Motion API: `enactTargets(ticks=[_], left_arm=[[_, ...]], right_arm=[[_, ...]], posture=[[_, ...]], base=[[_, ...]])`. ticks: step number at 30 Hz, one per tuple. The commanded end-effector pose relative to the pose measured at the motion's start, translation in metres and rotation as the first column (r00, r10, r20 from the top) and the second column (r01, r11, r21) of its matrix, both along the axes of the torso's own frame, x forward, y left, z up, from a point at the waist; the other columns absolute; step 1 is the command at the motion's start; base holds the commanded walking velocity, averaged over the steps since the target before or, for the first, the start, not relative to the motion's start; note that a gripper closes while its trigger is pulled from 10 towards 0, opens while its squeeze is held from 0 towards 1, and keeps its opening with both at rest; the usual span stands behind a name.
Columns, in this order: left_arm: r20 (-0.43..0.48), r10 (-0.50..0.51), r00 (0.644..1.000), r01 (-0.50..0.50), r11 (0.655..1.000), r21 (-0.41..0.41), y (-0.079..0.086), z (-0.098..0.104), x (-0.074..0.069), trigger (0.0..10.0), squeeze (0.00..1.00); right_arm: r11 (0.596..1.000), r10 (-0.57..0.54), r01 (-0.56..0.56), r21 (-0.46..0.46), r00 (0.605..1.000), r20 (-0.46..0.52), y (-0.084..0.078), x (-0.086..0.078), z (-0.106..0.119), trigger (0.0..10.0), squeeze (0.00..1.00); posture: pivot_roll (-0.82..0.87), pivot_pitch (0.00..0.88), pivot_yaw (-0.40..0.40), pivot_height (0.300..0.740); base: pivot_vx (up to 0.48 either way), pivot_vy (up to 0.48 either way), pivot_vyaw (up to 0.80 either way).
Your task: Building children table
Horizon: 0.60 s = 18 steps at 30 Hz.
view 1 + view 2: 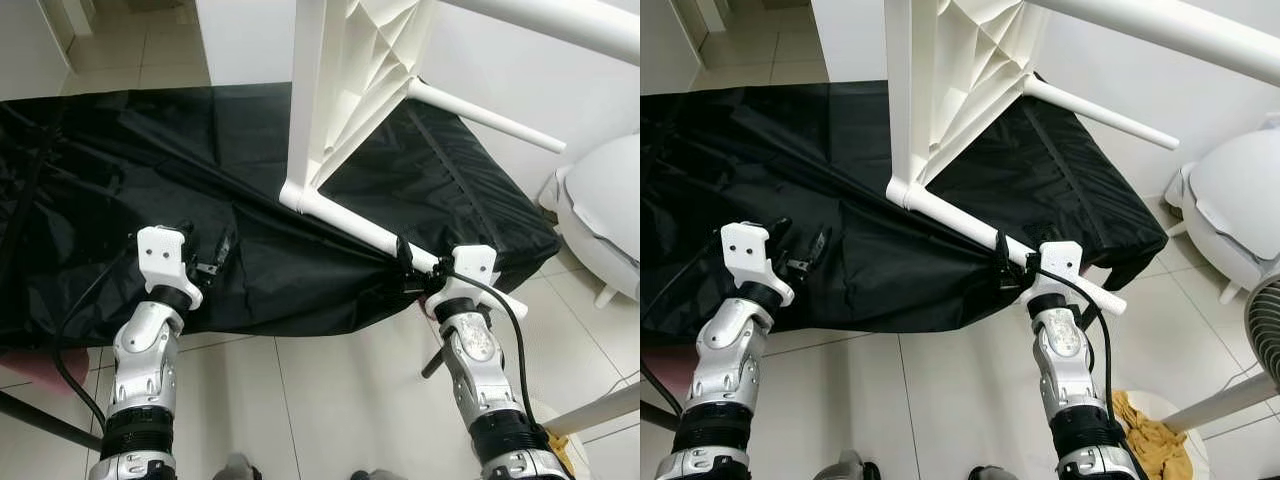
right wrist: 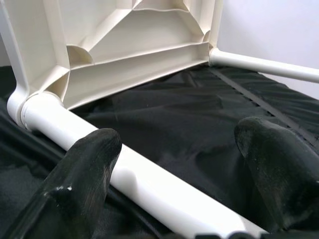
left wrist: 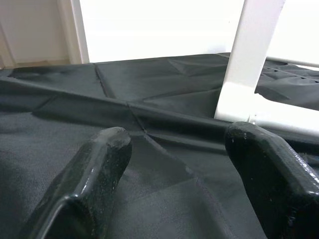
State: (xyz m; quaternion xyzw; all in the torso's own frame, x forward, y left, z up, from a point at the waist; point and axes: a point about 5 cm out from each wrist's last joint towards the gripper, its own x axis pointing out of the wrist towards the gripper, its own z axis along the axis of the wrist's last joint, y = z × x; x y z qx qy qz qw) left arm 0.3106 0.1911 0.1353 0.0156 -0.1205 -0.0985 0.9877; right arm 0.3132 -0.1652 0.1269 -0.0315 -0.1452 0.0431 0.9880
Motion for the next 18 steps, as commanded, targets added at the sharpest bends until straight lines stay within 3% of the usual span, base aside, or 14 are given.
enactTargets(ticks=[1, 13, 18], left_arm=[[-0.021, 0.149, 0.989, -0.149, 0.988, -0.040, 0.008, -0.009, -0.003, 10.0, 0.00], [-0.013, 0.151, 0.988, -0.151, 0.988, -0.028, 0.005, -0.015, -0.008, 10.0, 0.00], [-0.049, 0.132, 0.990, -0.134, 0.990, -0.038, -0.004, -0.020, -0.012, 10.0, 0.00]], right_arm=[[1.000, 0.002, -0.002, -0.002, 1.000, -0.010, 0.001, -0.001, -0.005, 10.0, 0.00], [1.000, -0.010, 0.010, -0.010, 1.000, -0.007, -0.002, -0.002, -0.009, 10.0, 0.00], [0.999, 0.042, -0.040, 0.029, 0.997, -0.064, 0.014, -0.006, -0.015, 10.0, 0.00]], posture=[[0.02, 0.045, 0.002, 0.740], [0.02, 0.040, 0.003, 0.740], [0.01, 0.060, 0.003, 0.740]], base=[[0.000, 0.000, 0.00], [0.000, 0.000, 0.00], [0.000, 0.000, 0.00]])
